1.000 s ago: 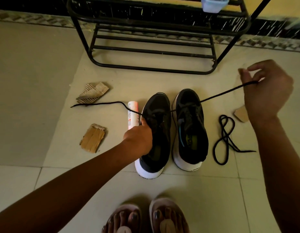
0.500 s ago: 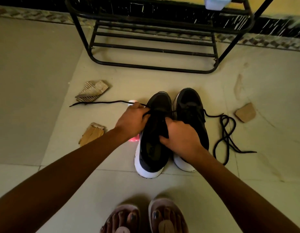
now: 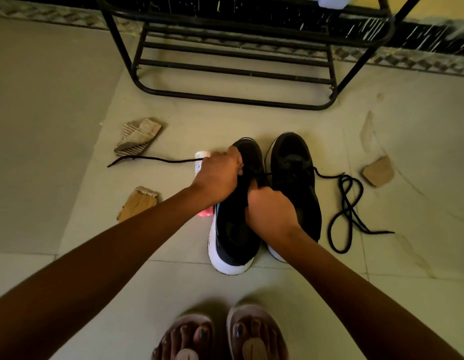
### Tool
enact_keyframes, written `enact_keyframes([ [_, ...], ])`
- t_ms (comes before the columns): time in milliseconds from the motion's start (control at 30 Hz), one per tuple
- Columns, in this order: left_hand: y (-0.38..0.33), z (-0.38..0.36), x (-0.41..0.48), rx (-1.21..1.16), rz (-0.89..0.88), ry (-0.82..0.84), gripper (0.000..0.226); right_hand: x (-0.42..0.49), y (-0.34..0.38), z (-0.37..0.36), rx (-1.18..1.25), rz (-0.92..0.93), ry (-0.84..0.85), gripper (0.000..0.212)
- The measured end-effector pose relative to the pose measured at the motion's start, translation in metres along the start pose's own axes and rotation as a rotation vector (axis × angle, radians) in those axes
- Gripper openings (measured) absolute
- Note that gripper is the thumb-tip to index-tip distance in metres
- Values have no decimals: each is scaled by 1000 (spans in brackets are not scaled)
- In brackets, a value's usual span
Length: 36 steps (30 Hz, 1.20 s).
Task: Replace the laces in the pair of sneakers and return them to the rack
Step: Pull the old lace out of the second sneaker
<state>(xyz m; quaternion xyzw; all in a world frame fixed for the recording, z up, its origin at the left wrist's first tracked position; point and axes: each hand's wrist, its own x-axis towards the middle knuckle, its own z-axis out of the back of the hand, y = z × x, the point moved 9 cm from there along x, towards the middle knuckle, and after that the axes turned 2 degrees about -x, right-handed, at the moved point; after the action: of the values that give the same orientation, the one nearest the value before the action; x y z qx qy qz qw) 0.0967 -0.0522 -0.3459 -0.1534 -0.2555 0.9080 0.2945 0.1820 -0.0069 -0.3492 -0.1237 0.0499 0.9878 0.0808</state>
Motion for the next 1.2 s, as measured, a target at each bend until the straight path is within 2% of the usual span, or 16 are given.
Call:
enact_keyframes([
  [133, -4, 18, 1, -502, 112, -1, 3, 0, 0, 2, -10, -13, 7, 27],
  [200, 2, 30, -1, -631, 196, -14, 12, 0, 0, 2, -9, -24, 13, 25],
  [300, 5, 55, -1, -394, 153, 2, 22, 1, 0, 2, 0, -34, 20, 22],
  [400, 6, 76, -5, -24, 88, 22, 15, 1, 0, 1, -8, -40, 17, 21],
  [467, 10, 81, -6, -20, 78, 58, 11, 1, 0, 1, -15, -38, 20, 22],
  [500, 10, 81, -8, -194, 89, 99, 8, 1, 0, 1, -15, -35, 17, 22],
  [567, 7, 80, -15, -793, 170, 166, 10, 0, -1, 2, -10, -27, 9, 23],
  [633, 12, 84, -20, -1034, 226, 160, 14, 0, -1, 2, -7, -20, 7, 23],
  [667, 18, 91, -20, -882, 205, 113, 14, 0, -1, 2, -6, -18, 7, 24],
  [767, 23, 116, -19, 29, 58, 25, 17, -1, 0, 2, -7, -20, 7, 24],
  [833, 24, 128, -21, 177, 51, -6, 18, -1, 0, 2, -8, -21, 4, 24],
  [867, 21, 132, -22, 11, 25, 2, 15, 0, -1, 1, -9, -22, 1, 24],
  [967, 3, 136, -28, -943, -6, 112, 13, 0, -1, 1, -7, -24, 6, 24],
  [1033, 5, 137, -29, -1129, 11, 104, 20, 0, -1, 1, -10, -21, 7, 24],
  [1100, 11, 149, -28, -788, 9, -46, 25, 0, -1, 1, -12, -16, 4, 24],
  [1200, 9, 171, -31, 40, -57, -243, 27, 0, -1, 0, -11, -13, 15, 25],
])
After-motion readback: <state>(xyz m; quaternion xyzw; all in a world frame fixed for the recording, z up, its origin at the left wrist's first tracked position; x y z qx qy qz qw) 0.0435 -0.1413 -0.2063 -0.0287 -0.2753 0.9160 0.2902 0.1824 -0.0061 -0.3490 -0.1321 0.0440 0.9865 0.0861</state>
